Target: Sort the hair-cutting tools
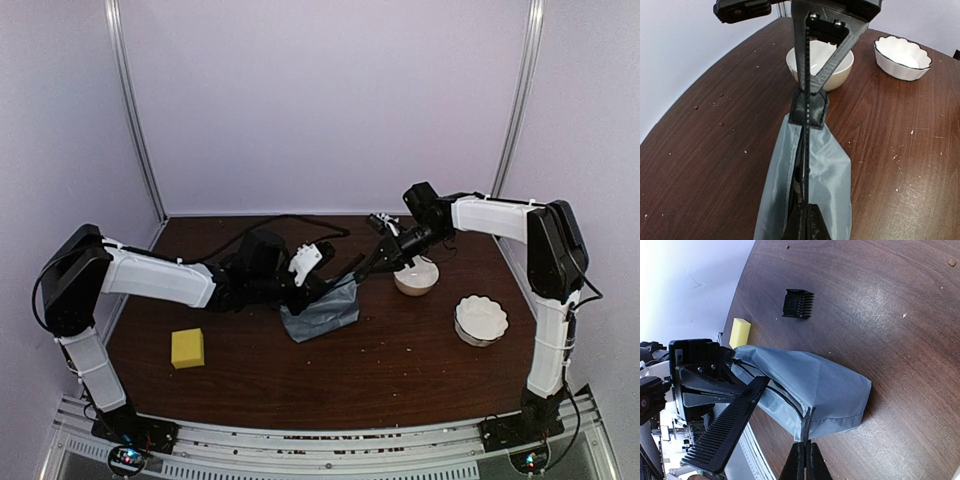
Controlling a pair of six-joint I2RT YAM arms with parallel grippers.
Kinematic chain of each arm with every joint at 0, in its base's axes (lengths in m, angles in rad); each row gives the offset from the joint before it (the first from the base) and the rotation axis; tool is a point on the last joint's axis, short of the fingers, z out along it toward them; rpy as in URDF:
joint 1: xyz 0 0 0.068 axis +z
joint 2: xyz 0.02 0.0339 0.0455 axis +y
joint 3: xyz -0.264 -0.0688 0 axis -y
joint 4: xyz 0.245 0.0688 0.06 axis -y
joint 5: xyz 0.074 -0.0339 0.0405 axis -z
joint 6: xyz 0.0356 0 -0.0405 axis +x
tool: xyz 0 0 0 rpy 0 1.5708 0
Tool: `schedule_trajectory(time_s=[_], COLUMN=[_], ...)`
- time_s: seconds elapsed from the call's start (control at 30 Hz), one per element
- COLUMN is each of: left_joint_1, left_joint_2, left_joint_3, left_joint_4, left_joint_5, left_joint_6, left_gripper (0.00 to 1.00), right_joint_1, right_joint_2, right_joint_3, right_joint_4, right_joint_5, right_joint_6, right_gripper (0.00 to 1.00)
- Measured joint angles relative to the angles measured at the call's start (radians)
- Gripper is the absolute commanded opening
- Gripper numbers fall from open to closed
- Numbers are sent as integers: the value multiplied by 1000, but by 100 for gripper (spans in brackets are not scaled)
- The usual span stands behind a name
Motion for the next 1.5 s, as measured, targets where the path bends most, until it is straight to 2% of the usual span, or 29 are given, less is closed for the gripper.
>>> schedule_trajectory(time_s=[0.23,0.53,1.1,1.43,1.5], left_joint_1=[0,0,-4,-39,-40], left_joint_2=[-1,-2,-2,50,51], left_joint_3=[-1,39,68,242,261], left_joint_4=[-86,-286,-421,-667,-700], left_joint_5=[-11,-50,-47,-93,-100], left_joint_6=[-13,-21,-34,-11,-20], left_gripper=[0,0,0,0,6], right_joint_1=[-9,-10,-9,-10,-10], right_joint_2=[0,0,0,-11,-13], right_joint_3=[-10,-12,-15,-33,-34], right_joint_4=[0,0,0,0,0], right_joint_5=[1,1,0,-2,-5], right_joint_6=[-9,-11,-11,-18,-18], right_gripper=[0,0,0,0,0])
